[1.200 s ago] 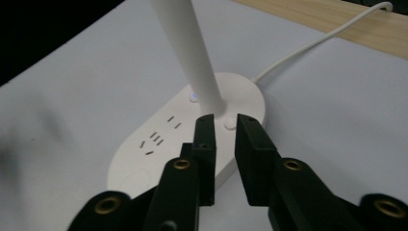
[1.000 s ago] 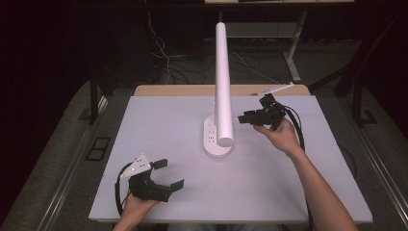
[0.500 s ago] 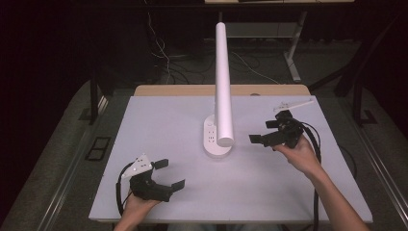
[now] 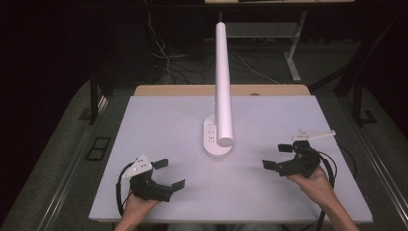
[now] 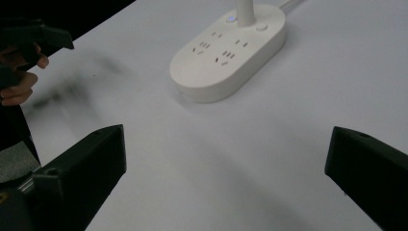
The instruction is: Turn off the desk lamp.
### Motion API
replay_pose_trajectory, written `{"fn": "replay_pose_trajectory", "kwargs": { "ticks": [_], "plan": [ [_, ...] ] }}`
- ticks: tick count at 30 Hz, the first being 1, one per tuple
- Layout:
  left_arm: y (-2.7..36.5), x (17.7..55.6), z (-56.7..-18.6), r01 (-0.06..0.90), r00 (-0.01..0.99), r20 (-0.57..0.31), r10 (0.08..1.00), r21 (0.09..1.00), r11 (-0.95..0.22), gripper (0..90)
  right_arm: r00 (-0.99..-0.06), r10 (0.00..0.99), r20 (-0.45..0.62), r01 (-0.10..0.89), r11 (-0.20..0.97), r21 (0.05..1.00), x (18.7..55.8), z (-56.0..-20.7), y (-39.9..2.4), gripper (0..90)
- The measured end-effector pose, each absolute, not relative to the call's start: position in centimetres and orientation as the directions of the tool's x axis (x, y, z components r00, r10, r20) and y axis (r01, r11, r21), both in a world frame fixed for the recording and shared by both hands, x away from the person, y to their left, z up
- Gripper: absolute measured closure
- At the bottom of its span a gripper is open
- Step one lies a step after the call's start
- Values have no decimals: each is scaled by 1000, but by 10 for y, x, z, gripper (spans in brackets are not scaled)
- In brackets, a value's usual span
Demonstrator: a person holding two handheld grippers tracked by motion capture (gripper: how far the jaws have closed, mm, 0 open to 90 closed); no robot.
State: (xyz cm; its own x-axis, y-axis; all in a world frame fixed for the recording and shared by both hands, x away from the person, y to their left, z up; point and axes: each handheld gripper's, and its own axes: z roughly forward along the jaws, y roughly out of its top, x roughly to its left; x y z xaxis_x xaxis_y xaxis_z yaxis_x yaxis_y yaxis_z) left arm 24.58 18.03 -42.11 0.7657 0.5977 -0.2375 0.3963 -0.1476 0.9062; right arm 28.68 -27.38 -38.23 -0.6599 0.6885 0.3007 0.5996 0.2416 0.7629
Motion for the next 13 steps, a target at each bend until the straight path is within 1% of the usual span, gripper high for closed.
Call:
{"fn": "replay_pose_trajectory", "kwargs": {
  "ticks": [4, 13],
  "plan": [
    [180, 246, -421, 395, 766, -235, 598, 906, -150, 0, -643, 703, 304, 604, 221, 766, 273, -396, -280, 7],
    [180, 246, -421, 399, 762, -238, 603, 905, -146, 0, -628, 735, 257, 597, 242, 765, 247, -415, -279, 7]
  ]
}}
